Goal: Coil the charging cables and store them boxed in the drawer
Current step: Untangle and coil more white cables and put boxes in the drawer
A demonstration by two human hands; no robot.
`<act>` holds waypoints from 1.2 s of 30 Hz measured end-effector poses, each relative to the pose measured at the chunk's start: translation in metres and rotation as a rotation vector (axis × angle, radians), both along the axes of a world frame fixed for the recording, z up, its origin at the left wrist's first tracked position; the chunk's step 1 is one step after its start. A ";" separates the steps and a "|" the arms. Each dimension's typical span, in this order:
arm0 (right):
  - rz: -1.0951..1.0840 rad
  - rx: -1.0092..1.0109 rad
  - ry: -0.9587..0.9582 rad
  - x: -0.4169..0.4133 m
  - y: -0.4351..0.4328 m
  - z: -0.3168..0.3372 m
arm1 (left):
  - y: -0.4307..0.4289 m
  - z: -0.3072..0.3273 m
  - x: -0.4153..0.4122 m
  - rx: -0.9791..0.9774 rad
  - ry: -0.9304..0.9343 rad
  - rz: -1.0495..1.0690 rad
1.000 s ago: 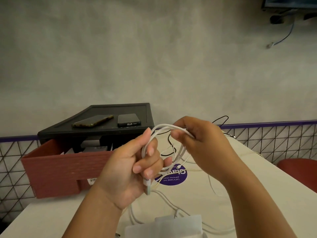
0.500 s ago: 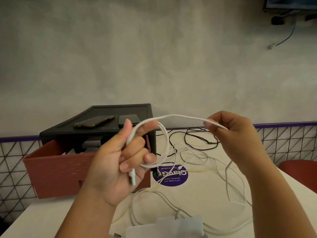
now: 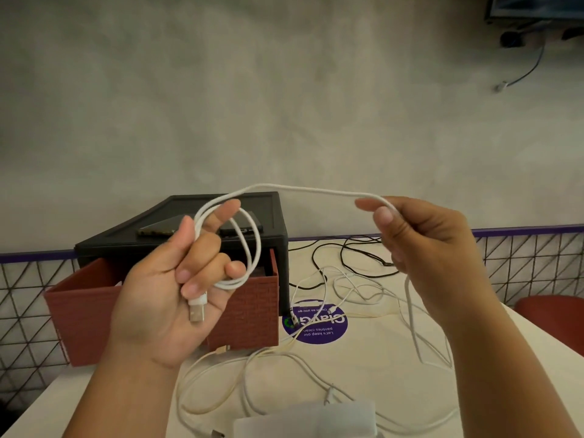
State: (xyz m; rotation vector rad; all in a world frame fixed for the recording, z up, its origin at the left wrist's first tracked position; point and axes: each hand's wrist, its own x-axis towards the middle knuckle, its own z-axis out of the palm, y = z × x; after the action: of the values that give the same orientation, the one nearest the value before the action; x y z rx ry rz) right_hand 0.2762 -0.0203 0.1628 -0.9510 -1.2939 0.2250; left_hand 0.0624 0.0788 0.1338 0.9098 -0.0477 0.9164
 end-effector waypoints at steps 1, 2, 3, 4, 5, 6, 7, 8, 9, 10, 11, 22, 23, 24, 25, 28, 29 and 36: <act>-0.031 -0.043 0.036 0.004 0.003 -0.003 | 0.000 -0.002 -0.002 0.044 0.028 0.002; -0.085 -0.112 0.026 0.008 0.007 -0.007 | 0.001 -0.002 -0.002 0.061 0.020 -0.028; -0.152 -0.205 -0.042 0.010 0.010 -0.012 | -0.001 0.001 0.001 0.076 -0.004 -0.070; -0.211 -0.314 -0.154 0.011 0.014 -0.016 | -0.003 0.001 0.003 0.076 -0.022 -0.089; -0.240 -0.432 -0.287 0.009 0.017 -0.020 | -0.003 0.003 0.005 0.065 -0.034 -0.083; -0.240 -0.545 -0.417 0.005 0.018 -0.021 | -0.002 0.002 0.005 0.025 -0.036 -0.047; -0.219 -0.652 -0.524 0.000 0.019 -0.021 | 0.001 -0.001 0.002 -0.025 -0.034 -0.004; -0.185 -0.742 -0.607 -0.007 0.019 -0.020 | 0.003 -0.003 -0.001 -0.058 -0.040 0.048; -0.145 -0.814 -0.692 -0.015 0.018 -0.019 | 0.007 -0.006 -0.004 -0.059 -0.050 0.077; -0.102 -0.867 -0.782 -0.023 0.016 -0.018 | 0.006 -0.004 -0.007 -0.067 -0.032 0.142; -0.058 -0.898 -0.866 -0.032 0.014 -0.015 | 0.004 0.000 -0.008 -0.055 -0.021 0.221; -0.069 -0.644 -1.099 -0.064 -0.011 0.003 | -0.009 0.000 0.034 0.526 0.441 0.711; -0.066 -0.598 -1.097 -0.065 -0.010 0.003 | -0.010 -0.004 0.037 0.603 0.517 0.703; -0.071 -0.547 -1.069 -0.066 -0.009 0.004 | -0.011 -0.007 0.040 0.642 0.578 0.667; -0.093 -0.493 -1.025 -0.065 -0.009 0.005 | -0.014 -0.009 0.042 0.646 0.618 0.607; -0.191 -0.375 -0.797 -0.054 -0.008 0.008 | -0.023 -0.005 0.042 0.564 0.627 0.391; -0.210 -0.331 -0.719 -0.050 -0.007 0.008 | -0.026 -0.002 0.040 0.535 0.610 0.327; -0.152 -0.318 -0.533 -0.038 -0.002 0.003 | -0.029 0.000 0.035 0.504 0.552 0.006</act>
State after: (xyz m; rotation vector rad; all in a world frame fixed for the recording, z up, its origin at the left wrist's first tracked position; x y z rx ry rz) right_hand 0.2384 -0.0226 0.1663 -1.4404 -1.6909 0.0573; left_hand 0.0972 0.0502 0.1337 1.6090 0.2071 0.6381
